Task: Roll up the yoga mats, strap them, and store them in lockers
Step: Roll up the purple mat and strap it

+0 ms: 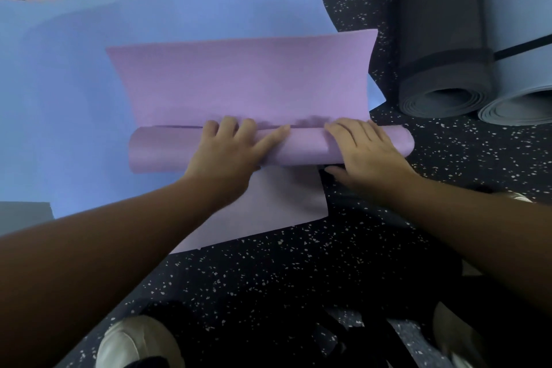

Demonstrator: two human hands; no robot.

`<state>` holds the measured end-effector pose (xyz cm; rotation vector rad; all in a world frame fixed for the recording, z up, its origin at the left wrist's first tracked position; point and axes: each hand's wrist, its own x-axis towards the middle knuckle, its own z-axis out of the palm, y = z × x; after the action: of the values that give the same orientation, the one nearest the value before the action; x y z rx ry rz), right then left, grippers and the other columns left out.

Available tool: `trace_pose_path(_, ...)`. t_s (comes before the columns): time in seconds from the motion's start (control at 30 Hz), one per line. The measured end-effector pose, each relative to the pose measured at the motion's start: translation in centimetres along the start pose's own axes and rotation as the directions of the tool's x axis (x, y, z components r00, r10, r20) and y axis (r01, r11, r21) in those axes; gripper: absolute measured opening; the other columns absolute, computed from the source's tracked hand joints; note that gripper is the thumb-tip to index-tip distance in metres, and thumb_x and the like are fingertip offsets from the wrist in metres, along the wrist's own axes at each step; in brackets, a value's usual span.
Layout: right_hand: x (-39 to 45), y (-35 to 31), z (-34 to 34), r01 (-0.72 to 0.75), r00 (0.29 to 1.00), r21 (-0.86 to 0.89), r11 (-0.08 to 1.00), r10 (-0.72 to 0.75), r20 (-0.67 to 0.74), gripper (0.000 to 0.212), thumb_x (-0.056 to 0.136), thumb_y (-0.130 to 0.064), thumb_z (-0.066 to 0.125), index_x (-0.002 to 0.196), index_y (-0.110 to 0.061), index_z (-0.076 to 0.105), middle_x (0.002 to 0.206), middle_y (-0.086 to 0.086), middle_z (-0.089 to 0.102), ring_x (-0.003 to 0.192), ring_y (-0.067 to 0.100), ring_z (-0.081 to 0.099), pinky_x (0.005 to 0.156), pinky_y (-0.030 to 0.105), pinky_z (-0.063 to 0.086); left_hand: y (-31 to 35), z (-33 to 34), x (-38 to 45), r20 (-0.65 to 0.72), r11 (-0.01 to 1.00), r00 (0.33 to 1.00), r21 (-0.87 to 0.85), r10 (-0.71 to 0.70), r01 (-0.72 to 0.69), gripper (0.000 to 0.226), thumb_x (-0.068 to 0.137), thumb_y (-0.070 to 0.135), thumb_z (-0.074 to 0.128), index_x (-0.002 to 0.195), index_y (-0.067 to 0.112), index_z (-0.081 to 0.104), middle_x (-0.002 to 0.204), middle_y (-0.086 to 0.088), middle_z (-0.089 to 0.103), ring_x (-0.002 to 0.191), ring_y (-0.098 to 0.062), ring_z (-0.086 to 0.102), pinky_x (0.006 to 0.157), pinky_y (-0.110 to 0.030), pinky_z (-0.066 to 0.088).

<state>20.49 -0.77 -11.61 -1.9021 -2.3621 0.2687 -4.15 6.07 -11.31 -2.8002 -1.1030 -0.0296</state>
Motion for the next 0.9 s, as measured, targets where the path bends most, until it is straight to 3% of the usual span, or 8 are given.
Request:
trace_pose_path(0.13,-2.6,-0.2,0.8,0.201,0.980,-0.050,0.978,-0.201,0.004,0.058,0.077,-0.039,0.051,0.121,-0.001,0.049,0.118,0.021,0.056,0.099,0.038,0.057,0.090,0.042,0.041,2.5,0.0,-2.3,0.033,0.998,0.998,-0.036,0.054,-0.053,0.097,0.057,0.018,0.084,0.140,0.030,0.033,0.095,-0.014,0.057,0.077,-0.033,0.052,0.067,-0.039,0.039)
trace_pose_path(0.27,-5.9,-0.3,1.6,0.316,0.949,0.065,0.947,-0.316,-0.014,0.058,0.076,-0.039,0.055,0.122,-0.004,0.043,0.117,0.014,0.046,0.100,0.031,0.049,0.089,0.038,0.039,4.3,-0.2,-4.2,0.024,0.991,0.992,-0.045,0.128,-0.126,0.089,0.056,0.016,0.069,0.138,0.030,0.035,0.093,-0.013,0.058,0.076,-0.033,0.055,0.067,-0.041,0.042)
trace_pose_path(0.5,-8.5,0.2,1.3,0.345,0.928,0.188,0.920,-0.365,0.081,0.047,0.079,-0.042,0.054,0.114,-0.011,0.043,0.114,0.006,0.044,0.096,0.025,0.048,0.076,0.040,0.052,6.7,-0.7,-6.0,0.045,0.984,0.991,-0.137,0.123,-0.116,0.069,0.068,0.022,0.031,0.136,0.030,0.039,0.089,-0.010,0.059,0.072,-0.031,0.055,0.063,-0.041,0.045)
trace_pose_path(0.6,-8.3,0.3,1.2,0.324,0.928,0.180,0.929,-0.350,0.131,0.043,0.078,-0.042,0.052,0.110,-0.013,0.045,0.110,0.007,0.053,0.095,0.023,0.049,0.073,0.038,0.053,6.4,-0.3,-5.4,0.066,0.981,0.984,-0.118,0.164,-0.155,0.071,0.067,0.029,0.048,0.137,0.031,0.037,0.092,-0.008,0.059,0.075,-0.031,0.054,0.064,-0.040,0.045)
trace_pose_path(0.67,-8.0,0.4,1.2,0.317,0.929,0.149,0.937,-0.338,0.150,0.042,0.078,-0.043,0.049,0.109,-0.015,0.046,0.108,0.007,0.058,0.094,0.023,0.052,0.073,0.036,0.053,6.0,0.1,-5.0,0.096,0.977,0.976,-0.107,0.194,-0.184,0.088,0.058,0.036,0.072,0.138,0.030,0.036,0.098,-0.009,0.059,0.080,-0.030,0.056,0.066,-0.039,0.045)
trace_pose_path(0.73,-8.0,0.5,1.2,0.318,0.933,0.111,0.942,-0.332,0.141,0.042,0.078,-0.043,0.047,0.110,-0.015,0.046,0.108,0.007,0.061,0.093,0.024,0.057,0.074,0.035,0.053,5.7,0.4,-4.6,0.083,0.976,0.975,-0.091,0.206,-0.198,0.096,0.055,0.050,0.079,0.138,0.027,0.037,0.108,-0.012,0.060,0.088,-0.031,0.056,0.071,-0.038,0.043)
trace_pose_path(0.8,-8.0,0.8,1.2,0.314,0.941,0.070,0.947,-0.320,0.108,0.042,0.080,-0.042,0.047,0.113,-0.015,0.047,0.110,0.008,0.060,0.095,0.025,0.056,0.075,0.035,0.053,5.4,0.5,-4.1,0.057,0.974,0.974,-0.073,0.220,-0.215,0.092,0.064,0.064,0.069,0.140,0.022,0.036,0.116,-0.013,0.060,0.098,-0.031,0.054,0.075,-0.039,0.038)
trace_pose_path(0.9,-7.9,1.1,1.3,0.295,0.954,0.011,0.955,-0.295,0.047,0.043,0.084,-0.041,0.047,0.117,-0.014,0.046,0.108,0.010,0.059,0.092,0.029,0.057,0.075,0.038,0.053,4.8,0.4,-3.3,0.069,0.966,0.965,-0.069,0.253,-0.248,0.077,0.079,0.065,0.041,0.138,0.017,0.038,0.120,-0.015,0.059,0.106,-0.031,0.046,0.080,-0.042,0.035)
